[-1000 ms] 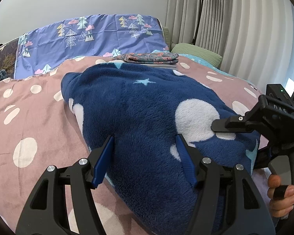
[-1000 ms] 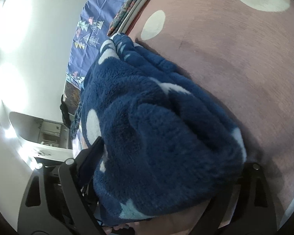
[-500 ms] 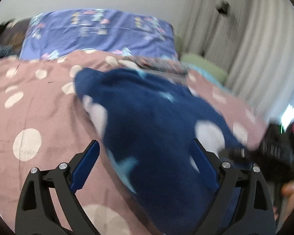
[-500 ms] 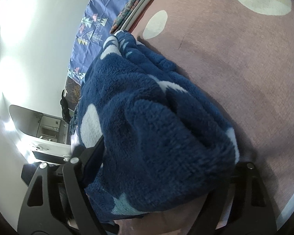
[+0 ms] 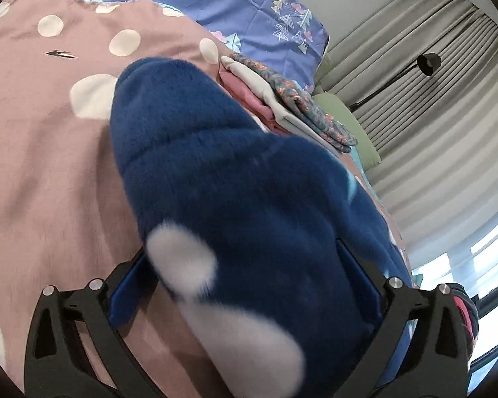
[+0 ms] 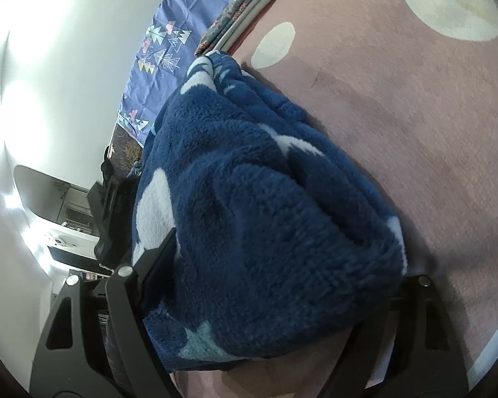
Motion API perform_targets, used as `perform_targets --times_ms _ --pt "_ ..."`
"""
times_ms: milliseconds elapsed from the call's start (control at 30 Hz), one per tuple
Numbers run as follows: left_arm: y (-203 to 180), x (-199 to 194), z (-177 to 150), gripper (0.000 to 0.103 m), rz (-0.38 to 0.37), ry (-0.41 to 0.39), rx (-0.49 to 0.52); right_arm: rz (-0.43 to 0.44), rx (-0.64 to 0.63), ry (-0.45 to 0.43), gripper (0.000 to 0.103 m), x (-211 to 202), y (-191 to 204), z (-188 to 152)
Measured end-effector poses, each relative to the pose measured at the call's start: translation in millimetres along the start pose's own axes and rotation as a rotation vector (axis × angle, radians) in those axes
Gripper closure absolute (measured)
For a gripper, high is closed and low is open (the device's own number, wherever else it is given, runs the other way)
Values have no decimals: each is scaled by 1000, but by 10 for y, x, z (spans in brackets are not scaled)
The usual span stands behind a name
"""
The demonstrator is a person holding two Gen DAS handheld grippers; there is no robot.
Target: Fold small clothes
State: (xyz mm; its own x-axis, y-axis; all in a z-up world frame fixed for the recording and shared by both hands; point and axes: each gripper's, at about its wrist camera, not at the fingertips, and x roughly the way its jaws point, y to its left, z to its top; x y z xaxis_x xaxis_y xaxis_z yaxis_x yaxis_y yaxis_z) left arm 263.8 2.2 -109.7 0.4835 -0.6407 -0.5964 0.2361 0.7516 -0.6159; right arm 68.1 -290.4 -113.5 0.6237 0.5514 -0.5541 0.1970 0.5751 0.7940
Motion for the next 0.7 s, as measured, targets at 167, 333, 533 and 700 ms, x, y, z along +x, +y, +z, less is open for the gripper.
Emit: perform_targets --times_ms 167,333,533,700 --pt "-38 161 162 1 2 37 70 10 -23 -15 20 1 5 -9" --pt "-15 265 291 1 -6 55 102 15 -28 -11 20 10 0 15" --pt "-21 306 312 1 13 61 110 14 -29 -14 20 10 2 9" --pt "-26 301 332 1 14 54 132 16 -39 -20 20 9 13 6"
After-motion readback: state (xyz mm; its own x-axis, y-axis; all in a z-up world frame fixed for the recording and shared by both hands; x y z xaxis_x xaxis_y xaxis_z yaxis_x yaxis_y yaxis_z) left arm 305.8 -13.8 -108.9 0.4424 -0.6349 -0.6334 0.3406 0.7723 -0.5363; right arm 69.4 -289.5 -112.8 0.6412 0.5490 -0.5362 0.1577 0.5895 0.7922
